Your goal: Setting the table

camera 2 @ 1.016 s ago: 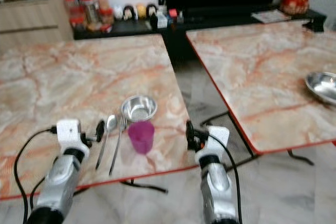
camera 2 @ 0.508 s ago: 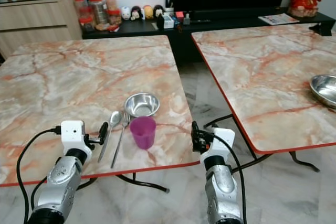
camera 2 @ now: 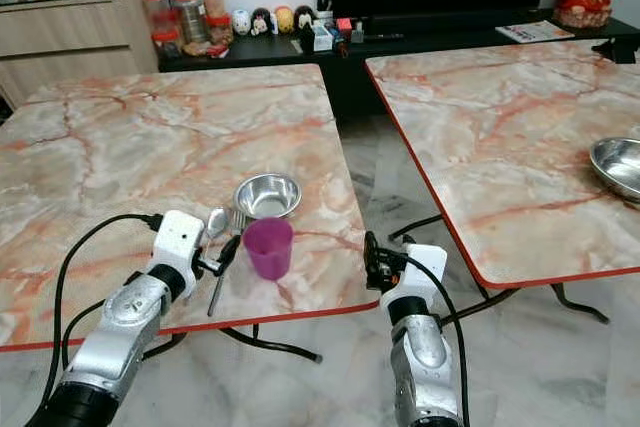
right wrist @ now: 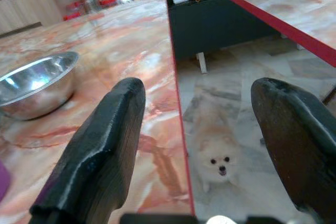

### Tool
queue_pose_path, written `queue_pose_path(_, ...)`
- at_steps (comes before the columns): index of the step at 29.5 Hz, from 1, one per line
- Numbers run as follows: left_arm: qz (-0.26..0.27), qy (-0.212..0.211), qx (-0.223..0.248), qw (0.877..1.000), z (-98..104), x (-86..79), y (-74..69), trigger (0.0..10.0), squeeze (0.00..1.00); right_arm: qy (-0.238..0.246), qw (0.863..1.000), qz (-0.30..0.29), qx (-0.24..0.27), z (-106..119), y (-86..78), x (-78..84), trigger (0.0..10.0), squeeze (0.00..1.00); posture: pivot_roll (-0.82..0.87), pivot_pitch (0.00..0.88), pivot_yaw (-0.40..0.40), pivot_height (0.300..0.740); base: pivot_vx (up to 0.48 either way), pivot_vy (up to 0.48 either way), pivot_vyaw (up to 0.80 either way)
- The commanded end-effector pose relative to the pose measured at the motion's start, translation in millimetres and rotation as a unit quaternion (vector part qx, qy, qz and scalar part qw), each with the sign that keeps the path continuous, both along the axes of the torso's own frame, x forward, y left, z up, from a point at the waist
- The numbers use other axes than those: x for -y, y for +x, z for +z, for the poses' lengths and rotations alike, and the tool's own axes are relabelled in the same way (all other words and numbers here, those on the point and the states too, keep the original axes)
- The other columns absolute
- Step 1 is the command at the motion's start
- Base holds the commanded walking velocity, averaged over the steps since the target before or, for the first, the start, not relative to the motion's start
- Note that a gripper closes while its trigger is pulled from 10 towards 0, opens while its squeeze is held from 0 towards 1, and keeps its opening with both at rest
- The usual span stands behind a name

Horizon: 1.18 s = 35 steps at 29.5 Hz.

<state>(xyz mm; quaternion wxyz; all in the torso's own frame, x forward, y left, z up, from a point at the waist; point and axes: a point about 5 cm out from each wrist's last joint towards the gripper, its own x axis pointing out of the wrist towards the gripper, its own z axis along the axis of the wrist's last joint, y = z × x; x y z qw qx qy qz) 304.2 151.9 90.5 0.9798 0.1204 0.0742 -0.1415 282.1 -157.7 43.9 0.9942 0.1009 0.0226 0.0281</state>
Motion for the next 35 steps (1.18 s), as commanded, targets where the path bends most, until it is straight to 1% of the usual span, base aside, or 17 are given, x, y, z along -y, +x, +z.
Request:
queue_pose_path(1, 0.003, 0.015, -0.011, 1.0, -1.0, 0.4, 0.1, 10.0, 0.0, 0.0, 1.0, 0.003, 0.003, 1.8, 1.5, -3.1, 10.0, 0.0, -0.03, 0.0, 0.033, 0.74, 0.0, 0.0, 0.0)
queue_pose_path(5, 0.036, 0.017, -0.026, 0.999, -4.4, -4.7, -0.9, 10.0, 0.0, -0.001, 1.0, 0.0, 0.001, 1.3, 0.7, -0.4, 10.0, 0.0, -0.04, 0.0, 0.031, 0.74, 0.0, 0.0, 0.0)
queue_pose_path(6, 0.049, -0.004, -0.024, 0.998, -2.5, -6.1, -0.2, 10.0, 0.0, -0.002, 1.0, 0.0, 0.001, 1.1, 0.6, 0.1, 10.0, 0.0, -0.03, 0.0, 0.029, 0.74, 0.0, 0.0, 0.0)
queue_pose_path(7, 0.049, -0.004, -0.024, 0.998, -2.5, -6.1, -0.2, 10.0, 0.0, -0.002, 1.0, 0.0, 0.001, 1.1, 0.6, 0.1, 10.0, 0.0, -0.03, 0.0, 0.029, 0.74, 0.0, 0.0, 0.0)
queue_pose_path(8, 0.068, -0.038, -0.018, 0.997, 1.3, -8.2, 1.3, 10.0, 0.0, -0.002, 1.0, 0.0, 0.0, 1.1, 0.5, 0.7, 10.0, 0.0, -0.03, 0.0, 0.025, 0.74, 0.0, 0.0, 0.0)
queue_pose_path(9, 0.08, -0.05, -0.015, 0.995, 3.8, -10.3, 2.5, 10.0, 0.0, -0.003, 1.0, 0.0, 0.0, 1.1, 0.5, 0.9, 10.0, 0.0, -0.03, 0.0, 0.021, 0.74, 0.0, 0.0, 0.0)
queue_pose_path(13, 0.09, -0.077, -0.033, 0.992, 2.9, -10.9, 3.2, 10.0, 0.0, -0.004, 1.0, 0.002, -0.001, 1.5, 1.1, 0.6, 10.0, 0.0, -0.03, 0.0, 0.016, 0.74, 0.0, 0.0, 0.0)
queue_pose_path(15, 0.083, -0.08, -0.043, 0.992, 2.0, -8.6, 2.6, 10.0, 0.0, -0.004, 1.0, 0.003, 0.0, 2.0, 1.5, 0.5, 10.0, 0.0, -0.03, 0.0, 0.015, 0.74, 0.0, 0.0, 0.0)
queue_pose_path(18, 0.074, -0.072, -0.053, 0.993, 1.2, -5.5, 2.0, 10.0, 0.0, -0.005, 1.0, 0.004, 0.0, 2.2, 1.8, 0.7, 10.0, 0.0, -0.03, 0.0, 0.014, 0.74, 0.0, 0.0, 0.0)
queue_pose_path(21, 0.062, -0.075, -0.053, 0.994, 2.6, -0.2, 1.4, 10.0, 0.0, -0.005, 1.0, 0.004, -0.001, 2.1, 1.5, 1.1, 10.0, 0.0, -0.03, 0.0, 0.014, 0.74, 0.0, 0.0, 0.0)
queue_pose_path(25, 0.057, -0.066, -0.057, 0.995, 2.9, 2.1, 1.2, 10.0, 0.0, -0.005, 1.0, 0.004, -0.002, 1.9, 1.2, 1.2, 10.0, 0.0, -0.03, 0.0, 0.015, 0.74, 0.0, 0.0, 0.0)
queue_pose_path(28, 0.056, -0.06, -0.056, 0.995, 3.6, 2.9, 1.6, 10.0, 0.0, -0.005, 1.0, 0.004, -0.002, 1.8, 1.1, 1.3, 10.0, 0.0, -0.03, 0.0, 0.014, 0.74, 0.0, 0.0, 0.0)
queue_pose_path(30, 0.059, -0.038, -0.054, 0.996, 4.3, 4.9, 3.8, 10.0, 0.0, -0.005, 1.0, 0.003, -0.002, 1.8, 0.9, 1.3, 10.0, 0.0, -0.03, 0.0, 0.015, 0.74, 0.0, 0.0, 0.0)
queue_pose_path(33, 0.072, -0.03, -0.06, 0.995, 3.6, 4.3, 6.4, 10.0, 0.0, -0.005, 1.0, 0.003, -0.003, 1.7, 0.8, 1.2, 10.0, 0.0, -0.03, 0.0, 0.015, 0.74, 0.0, 0.0, 0.0)
queue_pose_path(35, 0.078, -0.034, -0.062, 0.994, 3.9, 4.6, 8.5, 10.0, 0.0, -0.005, 1.0, 0.003, -0.003, 1.7, 0.8, 1.3, 10.0, 0.0, -0.03, 0.0, 0.014, 0.74, 0.0, 0.0, 0.0)
